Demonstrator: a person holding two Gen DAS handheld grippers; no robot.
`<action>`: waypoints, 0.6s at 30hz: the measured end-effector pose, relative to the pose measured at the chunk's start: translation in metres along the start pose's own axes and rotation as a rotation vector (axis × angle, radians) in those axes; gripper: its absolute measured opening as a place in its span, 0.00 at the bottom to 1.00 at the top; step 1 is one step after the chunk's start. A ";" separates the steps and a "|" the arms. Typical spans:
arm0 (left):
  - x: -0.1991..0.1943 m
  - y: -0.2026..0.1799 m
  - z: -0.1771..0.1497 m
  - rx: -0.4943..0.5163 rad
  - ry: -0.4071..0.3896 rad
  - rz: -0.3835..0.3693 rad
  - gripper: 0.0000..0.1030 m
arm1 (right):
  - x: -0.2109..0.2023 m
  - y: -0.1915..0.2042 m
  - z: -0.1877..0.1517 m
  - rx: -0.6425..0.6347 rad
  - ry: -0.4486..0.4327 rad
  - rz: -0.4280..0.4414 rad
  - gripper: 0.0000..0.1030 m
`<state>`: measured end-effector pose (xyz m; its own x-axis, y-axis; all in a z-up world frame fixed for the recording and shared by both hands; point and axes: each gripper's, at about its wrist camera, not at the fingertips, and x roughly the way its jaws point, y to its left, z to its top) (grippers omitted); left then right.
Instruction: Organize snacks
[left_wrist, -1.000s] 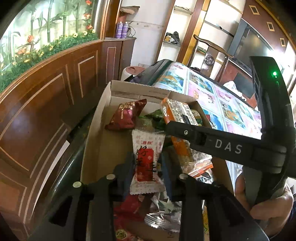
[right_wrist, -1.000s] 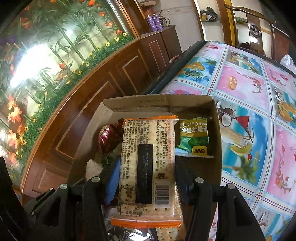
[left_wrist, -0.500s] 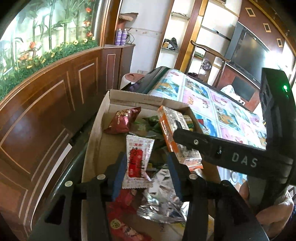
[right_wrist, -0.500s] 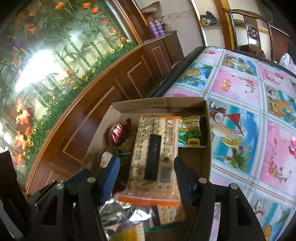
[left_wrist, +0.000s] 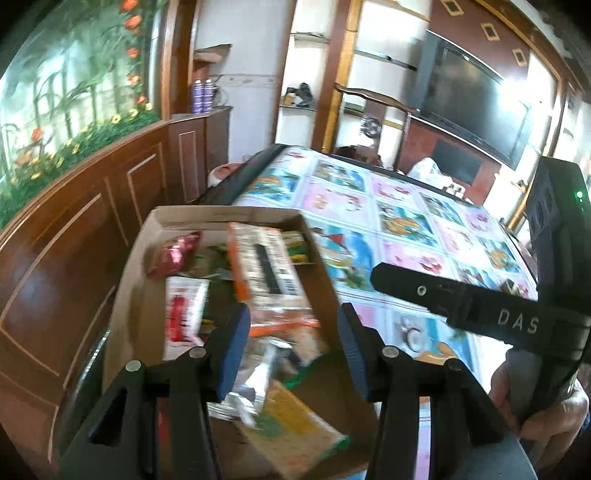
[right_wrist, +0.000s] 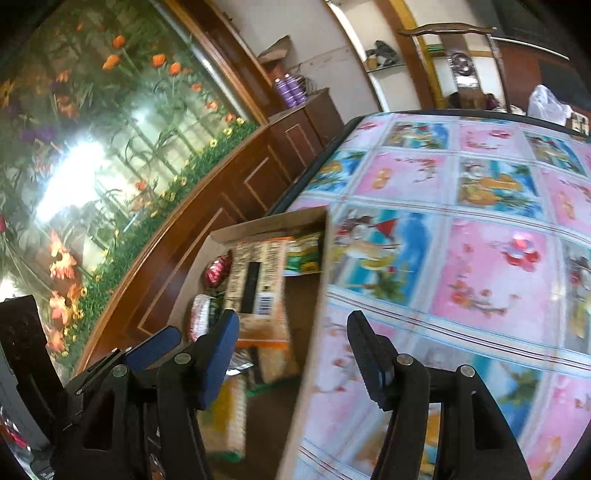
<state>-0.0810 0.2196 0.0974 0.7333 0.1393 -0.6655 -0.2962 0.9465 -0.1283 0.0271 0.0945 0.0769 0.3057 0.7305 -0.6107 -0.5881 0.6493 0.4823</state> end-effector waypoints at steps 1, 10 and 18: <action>0.000 -0.009 -0.001 0.015 0.004 -0.007 0.47 | -0.007 -0.009 -0.001 0.010 -0.008 -0.006 0.64; 0.011 -0.097 -0.027 0.163 0.039 -0.085 0.48 | -0.072 -0.104 -0.008 0.149 -0.110 -0.105 0.64; 0.032 -0.163 -0.057 0.300 0.121 -0.170 0.48 | -0.138 -0.219 0.014 0.322 -0.209 -0.484 0.63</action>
<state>-0.0440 0.0528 0.0551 0.6735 -0.0454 -0.7378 0.0295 0.9990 -0.0345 0.1238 -0.1454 0.0642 0.6408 0.3416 -0.6876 -0.1003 0.9252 0.3661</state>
